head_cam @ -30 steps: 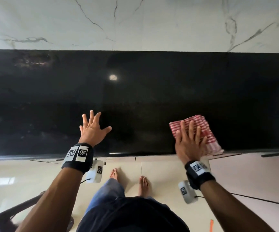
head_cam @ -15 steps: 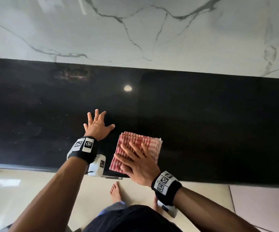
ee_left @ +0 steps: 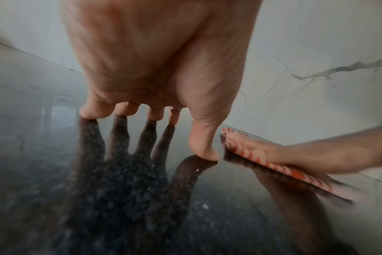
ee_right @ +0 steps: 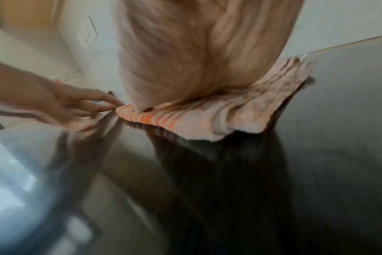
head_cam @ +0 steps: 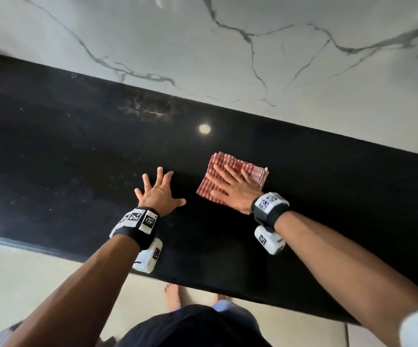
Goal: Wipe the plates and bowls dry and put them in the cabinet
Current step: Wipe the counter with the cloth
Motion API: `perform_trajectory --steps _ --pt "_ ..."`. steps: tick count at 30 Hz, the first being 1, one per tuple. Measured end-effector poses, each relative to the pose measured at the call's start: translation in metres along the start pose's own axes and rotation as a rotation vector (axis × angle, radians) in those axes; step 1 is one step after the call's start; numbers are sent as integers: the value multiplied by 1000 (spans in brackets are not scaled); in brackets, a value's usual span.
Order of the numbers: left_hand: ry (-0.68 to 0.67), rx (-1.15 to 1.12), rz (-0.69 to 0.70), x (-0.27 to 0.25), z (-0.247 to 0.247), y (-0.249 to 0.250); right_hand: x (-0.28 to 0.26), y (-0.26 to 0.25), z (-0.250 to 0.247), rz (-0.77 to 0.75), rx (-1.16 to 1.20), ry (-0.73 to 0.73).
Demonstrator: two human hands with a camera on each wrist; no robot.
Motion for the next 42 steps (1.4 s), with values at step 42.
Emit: perform_trajectory --steps 42 --pt "3 -194 -14 5 -26 -5 -20 -90 52 -103 16 173"
Point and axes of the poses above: each hand's wrist, its own x-axis towards the middle knuckle, its own z-axis out of the palm, y = z × x, the point moved 1 cm from there along x, towards the middle knuckle, and after that the axes turned 4 degrees about -y, right-handed, at the moved point
